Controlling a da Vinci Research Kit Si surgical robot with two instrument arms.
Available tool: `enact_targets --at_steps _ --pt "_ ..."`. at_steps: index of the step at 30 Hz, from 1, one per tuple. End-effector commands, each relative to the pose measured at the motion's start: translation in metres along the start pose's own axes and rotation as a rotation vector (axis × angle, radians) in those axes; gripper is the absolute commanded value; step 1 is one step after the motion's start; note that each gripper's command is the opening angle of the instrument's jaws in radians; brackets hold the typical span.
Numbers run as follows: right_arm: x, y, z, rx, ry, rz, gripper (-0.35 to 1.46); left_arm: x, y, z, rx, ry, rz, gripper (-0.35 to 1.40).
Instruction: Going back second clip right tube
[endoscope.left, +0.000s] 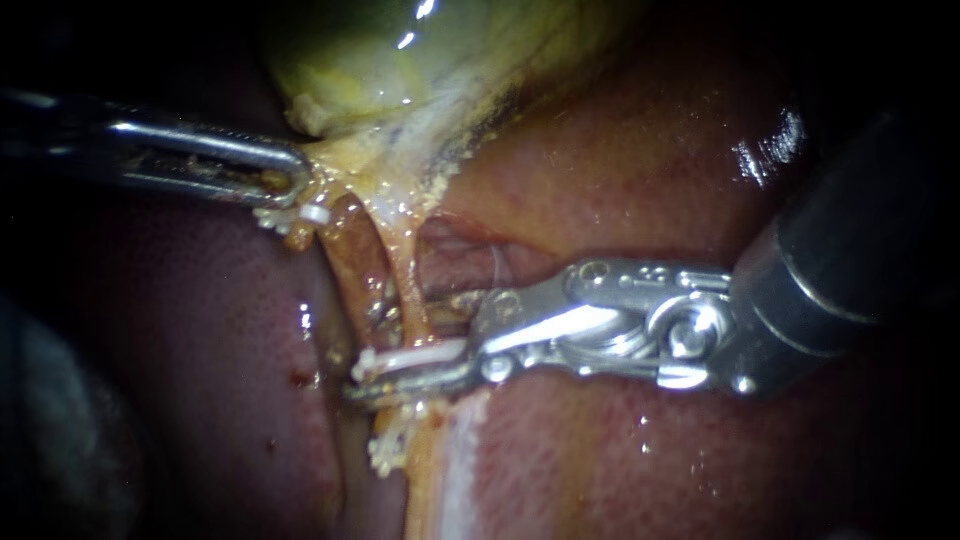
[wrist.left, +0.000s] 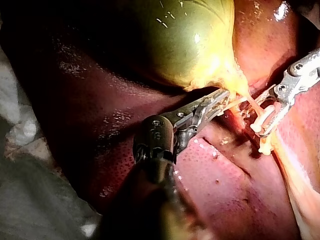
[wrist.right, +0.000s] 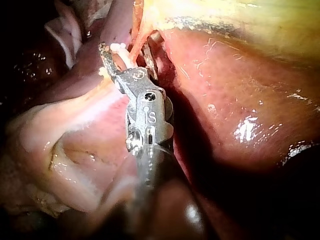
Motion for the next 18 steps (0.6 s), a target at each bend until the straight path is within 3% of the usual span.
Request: enact_targets --at_steps 1,7,12,15,18 --pt "-0.0001 -0.0001 -0.0006 -0.004 0.003 -0.035 0.5 0.0 0.0 0.0 0.0 0.0 0.0 -0.35" --pt "-0.0006 -0.0009 -0.0048 -0.03 0.018 -0.159 0.5 0.0 0.0001 -0.0001 0.0 0.0 0.0 -0.35" --pt "-0.0001 -0.0009 -0.0089 -0.048 0.028 -0.246 0.5 0.0 0.0001 -0.0001 0.0 0.0 0.0 -0.35" --pt "0.0002 -0.001 -0.0103 -0.052 0.015 -0.278 0.5 0.0 0.0001 -0.0001 -0.001 0.0 0.0 -0.35" --pt "0.0001 -0.0012 -0.0113 -0.054 -0.023 -0.311 0.5 0.0 0.0001 -0.0001 -0.001 0.0 0.0 -0.35"
